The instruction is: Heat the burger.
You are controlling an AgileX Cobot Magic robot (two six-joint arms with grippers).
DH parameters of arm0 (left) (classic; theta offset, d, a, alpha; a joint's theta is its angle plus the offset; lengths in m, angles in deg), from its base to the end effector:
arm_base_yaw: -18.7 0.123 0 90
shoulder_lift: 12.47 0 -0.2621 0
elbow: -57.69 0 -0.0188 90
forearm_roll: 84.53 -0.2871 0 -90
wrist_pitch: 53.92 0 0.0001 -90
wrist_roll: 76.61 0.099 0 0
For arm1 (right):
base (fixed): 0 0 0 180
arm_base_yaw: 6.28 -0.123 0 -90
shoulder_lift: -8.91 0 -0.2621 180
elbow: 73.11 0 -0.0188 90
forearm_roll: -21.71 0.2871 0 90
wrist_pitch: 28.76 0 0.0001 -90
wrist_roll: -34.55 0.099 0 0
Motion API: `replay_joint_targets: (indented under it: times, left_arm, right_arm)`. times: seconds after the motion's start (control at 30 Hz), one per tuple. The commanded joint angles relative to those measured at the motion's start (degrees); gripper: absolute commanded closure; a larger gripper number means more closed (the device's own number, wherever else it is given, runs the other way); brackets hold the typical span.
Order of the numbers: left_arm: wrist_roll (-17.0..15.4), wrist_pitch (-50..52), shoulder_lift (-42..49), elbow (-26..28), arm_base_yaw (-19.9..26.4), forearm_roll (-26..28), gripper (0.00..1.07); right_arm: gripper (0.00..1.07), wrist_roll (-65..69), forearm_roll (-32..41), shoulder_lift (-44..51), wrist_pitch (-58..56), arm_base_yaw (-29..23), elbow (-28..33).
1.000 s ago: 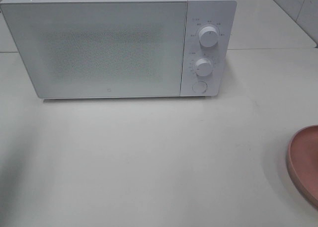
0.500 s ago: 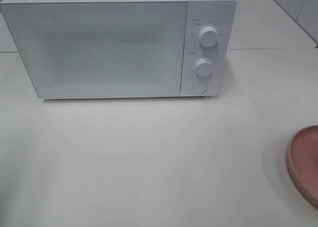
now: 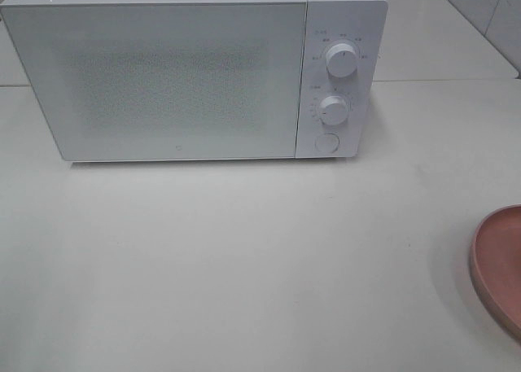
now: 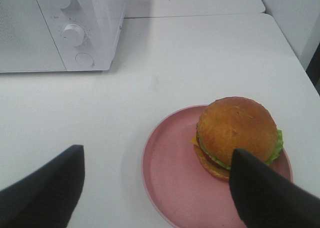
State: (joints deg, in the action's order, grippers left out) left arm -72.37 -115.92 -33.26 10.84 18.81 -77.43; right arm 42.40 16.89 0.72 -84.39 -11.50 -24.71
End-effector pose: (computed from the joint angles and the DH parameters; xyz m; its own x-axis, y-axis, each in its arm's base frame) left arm 0.0893 -0.0106 0.2800 -0.6341 0.0143 -0.7731 0.0923 0.9941 -0.0573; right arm 0.0617 -0.0013 0.2968 -0.3760 0.0551 -0.9250 0.0068 0.9984 0.0567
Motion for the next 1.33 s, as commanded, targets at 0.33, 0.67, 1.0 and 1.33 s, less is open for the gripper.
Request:
replay_joint_targets:
  times: [0.33,0.67,1.0,1.33]
  left_arm:
    - [0.06,0.8,8.82,-0.11,0.17,1.2,0.1]
    - [0.06,0.8,14.04,-0.11,5.44,1.2,0.1]
    - [0.06,0.8,14.04,-0.11,5.44,1.2,0.1]
    - [0.06,0.8,13.98,-0.11,5.44,1.2,0.1]
  right_arm:
    - [0.31,-0.34,0.0,1.49,0.46,0.4,0.06]
    - [0.31,-0.34,0.0,1.49,0.46,0.4,0.06]
    - [0.31,-0.34,0.0,1.49,0.46,0.4,0.06]
    - [0.31,-0.34,0.0,1.49,0.46,0.4,0.06]
